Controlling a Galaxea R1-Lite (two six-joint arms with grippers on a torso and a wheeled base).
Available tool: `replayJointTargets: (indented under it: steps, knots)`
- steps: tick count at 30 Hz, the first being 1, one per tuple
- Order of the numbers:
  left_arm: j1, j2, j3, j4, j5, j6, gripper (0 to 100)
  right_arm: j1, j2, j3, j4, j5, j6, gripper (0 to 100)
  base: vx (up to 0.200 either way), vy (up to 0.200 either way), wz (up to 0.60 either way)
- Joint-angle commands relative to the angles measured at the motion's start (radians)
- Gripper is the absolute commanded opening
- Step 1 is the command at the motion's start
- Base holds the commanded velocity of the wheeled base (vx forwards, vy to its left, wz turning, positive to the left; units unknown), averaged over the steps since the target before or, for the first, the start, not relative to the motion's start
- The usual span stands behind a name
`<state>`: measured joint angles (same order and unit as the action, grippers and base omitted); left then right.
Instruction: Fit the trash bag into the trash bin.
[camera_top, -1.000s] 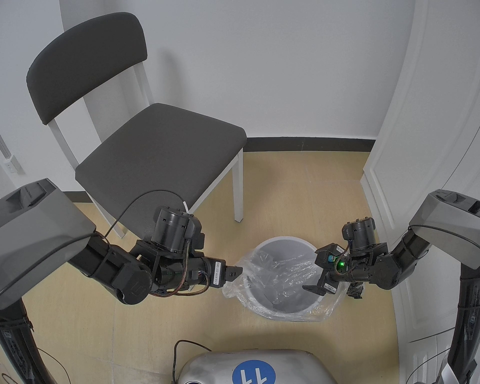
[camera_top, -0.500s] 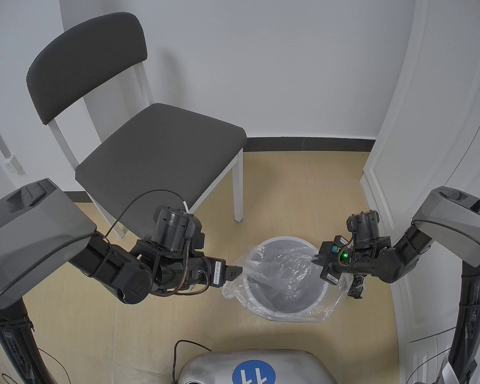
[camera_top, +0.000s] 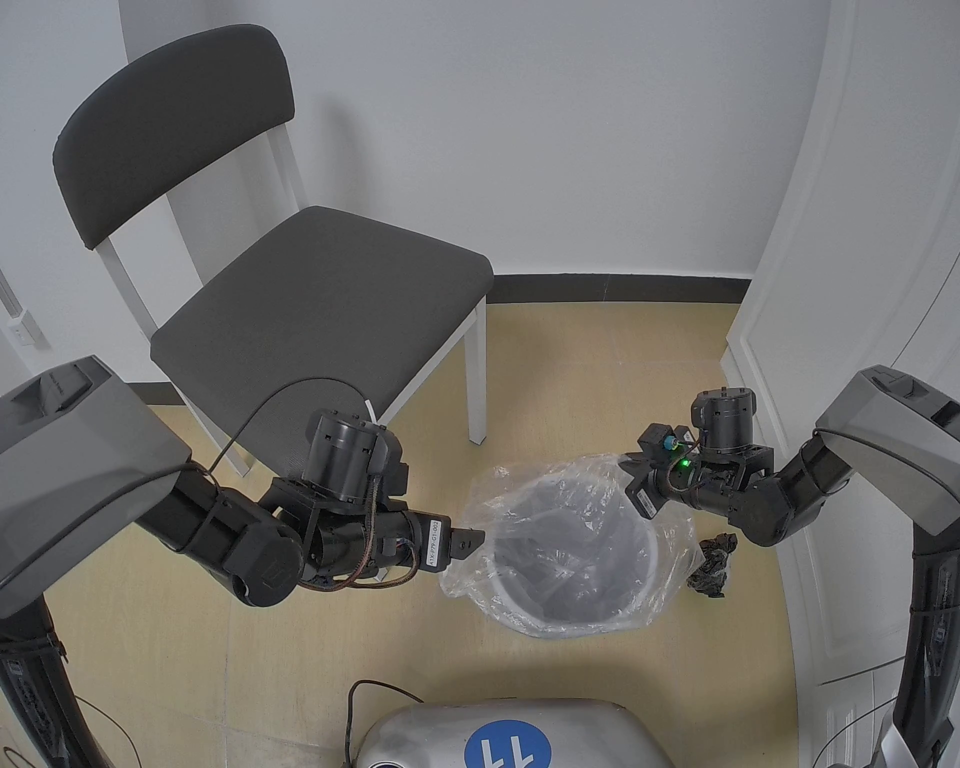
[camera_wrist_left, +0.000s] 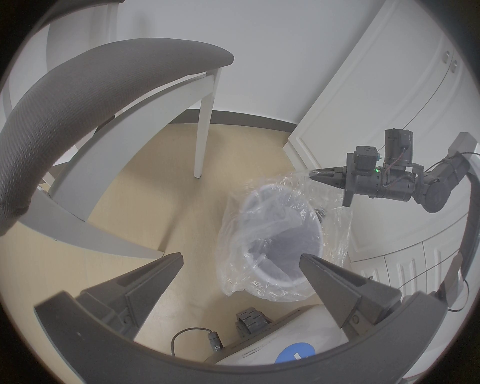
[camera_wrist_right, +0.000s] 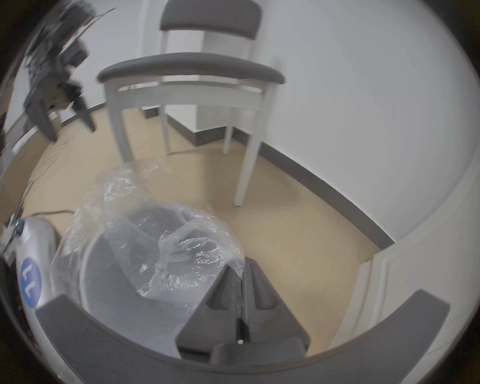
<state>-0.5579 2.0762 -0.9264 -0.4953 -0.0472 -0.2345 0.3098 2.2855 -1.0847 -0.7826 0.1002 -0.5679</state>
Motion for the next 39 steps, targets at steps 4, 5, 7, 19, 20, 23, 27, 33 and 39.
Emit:
replayJointTargets:
  steps: [4, 5, 7, 19, 20, 23, 27, 33, 39]
  knots:
    - [0.004, 0.005, -0.005, 0.0, 0.001, 0.0, 100, -0.009, 0.072, -0.063, -0.035, -0.027, 0.102, 0, 0.0, 0.0, 0.0]
    - [0.004, 0.009, -0.006, -0.002, 0.001, 0.0, 100, -0.012, 0.078, -0.066, -0.037, -0.027, 0.115, 0, 0.0, 0.0, 0.0]
    - [0.004, 0.01, -0.008, -0.002, 0.001, 0.0, 100, -0.014, 0.091, -0.07, -0.037, -0.03, 0.126, 0, 0.0, 0.0, 0.0]
    - [-0.007, 0.061, -0.002, -0.078, 0.015, 0.003, 100, -0.058, 0.106, -0.112, -0.093, -0.076, 0.198, 100, 0.0, 0.0, 0.0]
    - [-0.011, 0.07, -0.002, -0.091, 0.021, 0.003, 100, -0.058, 0.106, -0.112, -0.095, -0.076, 0.212, 100, 0.0, 0.0, 0.0]
    - [-0.042, 0.107, 0.001, -0.126, 0.046, 0.001, 100, -0.057, 0.084, -0.087, -0.095, -0.076, 0.252, 100, 0.0, 0.0, 0.0]
    - [-0.08, 0.17, -0.006, -0.158, 0.056, 0.004, 100, -0.047, 0.04, 0.003, -0.096, -0.07, 0.269, 100, 0.0, 0.0, 0.0]
    - [-0.079, 0.257, -0.065, -0.198, 0.083, 0.023, 100, -0.054, 0.046, 0.025, -0.096, -0.076, 0.264, 100, 0.0, 0.0, 0.0]
    - [-0.019, 0.354, -0.195, -0.184, 0.184, 0.047, 100, -0.061, 0.061, 0.015, -0.096, -0.077, 0.27, 100, 0.0, 0.0, 0.0]
